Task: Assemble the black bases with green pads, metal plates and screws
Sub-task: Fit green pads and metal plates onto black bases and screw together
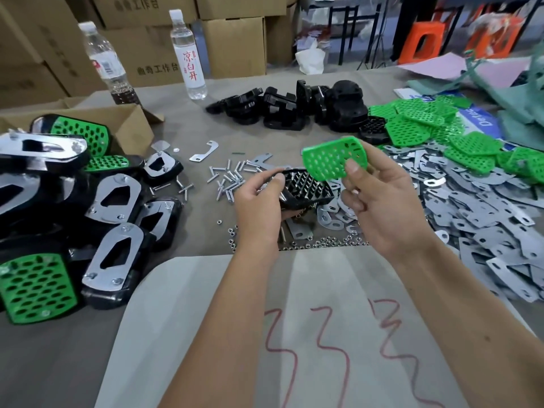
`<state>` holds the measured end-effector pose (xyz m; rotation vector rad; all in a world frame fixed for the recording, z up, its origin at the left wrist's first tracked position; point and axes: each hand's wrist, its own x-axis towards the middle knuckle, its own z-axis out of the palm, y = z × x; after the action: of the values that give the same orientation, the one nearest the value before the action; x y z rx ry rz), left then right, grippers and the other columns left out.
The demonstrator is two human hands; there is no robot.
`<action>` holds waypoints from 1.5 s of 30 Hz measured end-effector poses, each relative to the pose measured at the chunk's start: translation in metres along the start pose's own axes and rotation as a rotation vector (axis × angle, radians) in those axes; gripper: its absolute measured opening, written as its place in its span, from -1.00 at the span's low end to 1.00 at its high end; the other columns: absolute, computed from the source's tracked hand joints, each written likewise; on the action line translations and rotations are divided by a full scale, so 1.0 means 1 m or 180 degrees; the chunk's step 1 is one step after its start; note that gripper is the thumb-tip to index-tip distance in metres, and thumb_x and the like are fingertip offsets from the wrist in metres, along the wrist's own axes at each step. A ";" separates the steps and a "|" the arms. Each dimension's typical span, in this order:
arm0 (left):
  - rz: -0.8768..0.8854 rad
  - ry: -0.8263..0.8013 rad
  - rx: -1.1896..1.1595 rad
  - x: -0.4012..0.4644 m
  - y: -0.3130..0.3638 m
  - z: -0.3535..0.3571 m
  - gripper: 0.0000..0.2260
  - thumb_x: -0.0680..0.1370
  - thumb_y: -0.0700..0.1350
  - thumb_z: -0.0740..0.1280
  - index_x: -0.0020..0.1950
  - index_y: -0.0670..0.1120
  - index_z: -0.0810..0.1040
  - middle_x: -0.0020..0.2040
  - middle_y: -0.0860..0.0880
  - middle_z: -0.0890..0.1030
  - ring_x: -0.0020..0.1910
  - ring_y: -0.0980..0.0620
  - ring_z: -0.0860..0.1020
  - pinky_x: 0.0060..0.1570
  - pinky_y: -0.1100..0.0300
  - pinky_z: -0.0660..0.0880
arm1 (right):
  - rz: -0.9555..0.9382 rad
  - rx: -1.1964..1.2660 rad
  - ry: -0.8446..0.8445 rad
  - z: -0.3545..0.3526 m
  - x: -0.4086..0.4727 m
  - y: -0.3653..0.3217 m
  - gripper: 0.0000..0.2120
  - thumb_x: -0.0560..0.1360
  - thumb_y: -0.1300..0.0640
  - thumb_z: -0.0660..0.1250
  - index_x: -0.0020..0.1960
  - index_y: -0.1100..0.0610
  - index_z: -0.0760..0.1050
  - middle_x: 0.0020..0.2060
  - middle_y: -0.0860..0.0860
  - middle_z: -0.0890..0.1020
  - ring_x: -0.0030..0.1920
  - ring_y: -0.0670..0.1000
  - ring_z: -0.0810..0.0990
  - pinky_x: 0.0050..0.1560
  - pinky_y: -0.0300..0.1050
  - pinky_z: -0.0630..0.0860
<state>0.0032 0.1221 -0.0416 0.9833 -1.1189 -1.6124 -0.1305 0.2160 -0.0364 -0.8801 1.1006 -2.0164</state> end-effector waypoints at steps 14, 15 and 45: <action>-0.0062 -0.0204 0.0172 -0.007 0.008 0.000 -0.78 0.67 -0.22 0.29 0.14 -0.11 0.74 -0.01 -0.10 0.76 -0.01 -0.11 0.74 -0.08 -0.10 0.71 | -0.0207 -0.1392 0.0162 -0.005 0.002 0.014 -0.69 0.39 0.19 0.61 0.09 0.02 0.67 0.01 0.02 0.75 0.03 0.09 0.76 0.00 0.15 0.72; -0.0040 -0.0207 0.0198 -0.007 0.008 0.001 -0.78 0.66 -0.22 0.30 0.10 -0.10 0.75 -0.02 -0.09 0.77 0.00 -0.12 0.74 -0.05 -0.13 0.71 | -0.0200 -0.1489 0.0122 -0.004 0.002 0.013 -0.70 0.41 0.22 0.60 0.10 0.03 0.68 -0.02 0.01 0.76 0.03 0.07 0.76 0.01 0.13 0.72; -0.0114 -0.0102 0.0070 -0.002 0.002 0.004 -0.87 0.60 -0.29 0.35 -0.11 -0.11 0.55 -0.26 -0.01 0.66 -0.23 -0.01 0.65 -0.19 -0.07 0.71 | -0.0150 -0.0293 0.0303 0.013 -0.003 -0.003 -0.72 0.58 0.42 0.34 0.18 0.13 0.62 -0.12 -0.02 0.76 -0.13 -0.09 0.71 -0.16 -0.21 0.63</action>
<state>0.0002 0.1243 -0.0382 1.0001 -1.1486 -1.6529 -0.1187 0.2143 -0.0294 -0.8714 1.2447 -2.0785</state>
